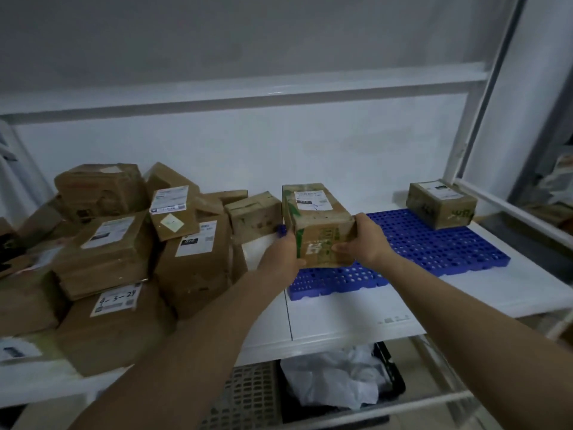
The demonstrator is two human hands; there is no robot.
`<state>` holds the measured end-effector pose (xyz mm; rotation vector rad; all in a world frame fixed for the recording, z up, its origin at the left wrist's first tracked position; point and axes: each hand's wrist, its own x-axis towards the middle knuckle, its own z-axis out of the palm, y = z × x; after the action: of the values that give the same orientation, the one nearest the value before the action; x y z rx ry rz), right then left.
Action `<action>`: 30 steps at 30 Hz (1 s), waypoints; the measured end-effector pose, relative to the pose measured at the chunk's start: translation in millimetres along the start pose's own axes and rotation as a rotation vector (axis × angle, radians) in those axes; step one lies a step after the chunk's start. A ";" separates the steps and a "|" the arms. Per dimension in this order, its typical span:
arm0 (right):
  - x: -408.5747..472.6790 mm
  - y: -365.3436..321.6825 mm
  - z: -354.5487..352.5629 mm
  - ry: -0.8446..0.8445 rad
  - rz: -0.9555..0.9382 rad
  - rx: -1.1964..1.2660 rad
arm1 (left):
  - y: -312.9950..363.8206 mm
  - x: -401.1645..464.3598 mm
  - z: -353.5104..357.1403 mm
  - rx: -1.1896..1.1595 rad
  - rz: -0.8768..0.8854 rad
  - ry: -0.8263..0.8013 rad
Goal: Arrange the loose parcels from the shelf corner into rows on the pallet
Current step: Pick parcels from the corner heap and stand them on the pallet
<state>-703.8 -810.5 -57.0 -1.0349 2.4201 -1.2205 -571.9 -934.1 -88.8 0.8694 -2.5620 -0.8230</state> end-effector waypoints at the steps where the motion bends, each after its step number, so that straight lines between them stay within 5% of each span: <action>1: 4.1 7.3 1.6 -0.016 0.012 -0.015 | -2.7 2.8 7.4 0.009 -0.015 -0.007; 24: 79.8 75.1 36.4 -0.417 -0.162 -0.187 | -36.1 16.1 74.1 -0.008 -0.341 0.149; 27: 80.5 70.7 38.5 -0.465 -0.203 -0.214 | -45.5 15.2 71.1 0.089 -0.344 0.101; 30: 82.0 63.4 39.3 -0.508 -0.216 -0.249 | -49.4 18.6 65.8 -0.082 -0.389 -0.015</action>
<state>-774.3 -865.2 -122.7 -1.4967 2.1255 -0.6074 -593.6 -950.4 -168.7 1.3639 -2.3844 -1.0346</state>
